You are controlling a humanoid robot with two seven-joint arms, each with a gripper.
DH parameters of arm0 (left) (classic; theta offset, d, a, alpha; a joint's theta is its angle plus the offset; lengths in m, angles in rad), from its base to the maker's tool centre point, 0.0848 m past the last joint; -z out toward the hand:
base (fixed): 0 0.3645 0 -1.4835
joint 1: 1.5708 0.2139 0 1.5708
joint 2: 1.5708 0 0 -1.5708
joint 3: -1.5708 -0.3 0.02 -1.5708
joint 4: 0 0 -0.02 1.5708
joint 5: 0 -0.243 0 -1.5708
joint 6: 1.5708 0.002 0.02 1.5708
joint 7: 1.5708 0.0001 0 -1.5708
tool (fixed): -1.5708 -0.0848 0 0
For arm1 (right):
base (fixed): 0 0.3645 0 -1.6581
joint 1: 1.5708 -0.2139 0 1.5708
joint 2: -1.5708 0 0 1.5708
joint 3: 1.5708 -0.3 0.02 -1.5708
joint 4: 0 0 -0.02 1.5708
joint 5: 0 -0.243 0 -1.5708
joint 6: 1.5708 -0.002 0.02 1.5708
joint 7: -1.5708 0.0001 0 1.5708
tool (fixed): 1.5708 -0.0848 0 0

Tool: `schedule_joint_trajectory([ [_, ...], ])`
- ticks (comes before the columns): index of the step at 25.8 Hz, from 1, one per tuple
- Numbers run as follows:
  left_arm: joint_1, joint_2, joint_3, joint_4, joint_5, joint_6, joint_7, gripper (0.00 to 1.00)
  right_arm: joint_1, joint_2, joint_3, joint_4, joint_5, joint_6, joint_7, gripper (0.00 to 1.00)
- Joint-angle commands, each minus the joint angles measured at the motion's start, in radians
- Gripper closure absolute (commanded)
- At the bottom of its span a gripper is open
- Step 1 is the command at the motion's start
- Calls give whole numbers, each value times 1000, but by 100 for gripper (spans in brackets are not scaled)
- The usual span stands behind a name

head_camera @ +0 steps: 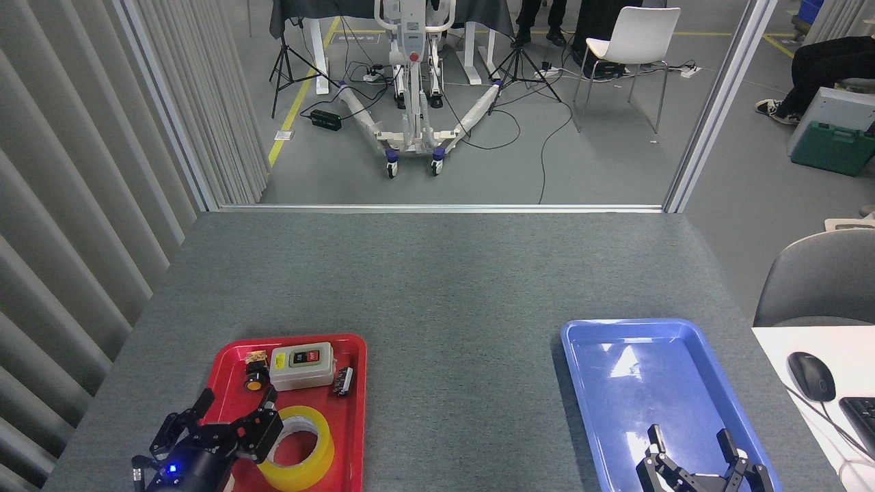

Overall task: Place and move tape with both arms
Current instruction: 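Move the left gripper toward the yellow tape roll in the red tray, then insert the left gripper into the tape roll's hole and grasp it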

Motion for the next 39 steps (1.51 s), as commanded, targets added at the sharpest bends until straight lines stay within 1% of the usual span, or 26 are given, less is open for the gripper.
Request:
schedule_joint_trajectory([
  [1, -74, 49, -9, 3, 85, -20, -131, 0, 0, 2, 0, 0, 1, 3, 1, 0],
  [3, -111, 67, -11, 8, 88, -20, -244, 0, 2, 2, 2, 0, 1, 6, 16, 0],
  [5, -166, 92, -14, 34, 88, -24, -372, 0, 2, 0, 3, -2, 1, 9, 58, 0],
  [7, -203, 158, -37, 75, 91, -25, -473, 0, 2, 0, 6, -3, 1, 12, 73, 0],
  [8, -218, 196, -83, 92, 96, -25, -497, 0, 2, 0, 8, -3, 1, 14, 73, 0],
  [11, -301, 279, -239, 147, 169, -7, -497, 0, 0, -6, 12, -5, 1, 14, 73, 0],
  [13, -350, 326, -310, 192, 224, -11, -500, 0, 0, -9, 14, -5, 1, 14, 73, 0],
  [15, -390, 357, -368, 190, 238, -19, -511, 0, -3, -12, 14, -5, 1, 14, 73, 0],
  [17, -422, 366, -405, 190, 246, -47, -516, 0, 0, -10, 14, -5, 1, 12, 73, 0],
  [19, -439, 394, -439, 195, 290, -76, -531, 0, -3, -10, 14, -8, 1, 12, 73, 0],
  [23, -470, 457, -493, 219, 484, -85, -533, 0, -3, -10, 15, -13, 2, 11, 75, 0],
  [25, -484, 472, -519, 255, 530, -85, -533, 0, 0, -9, 15, -14, 2, 16, 75, 0],
  [28, -499, 474, -559, 261, 530, -73, -539, 0, 0, -9, 28, -14, 4, 19, 75, 0],
  [30, -500, 477, -562, 258, 531, -73, -557, 0, 0, -9, 32, -13, 18, 11, 75, 0],
  [33, -514, 467, -600, 305, 533, -77, -588, 1, 0, -9, 34, -13, 22, 6, 75, 0],
  [36, -568, 463, -654, 322, 533, -83, -652, 1, 0, -10, 37, -16, 22, -6, 75, 0],
  [39, -599, 437, -658, 370, 533, -88, -777, 1, 0, -12, 38, -13, 22, -27, 76, 0],
])
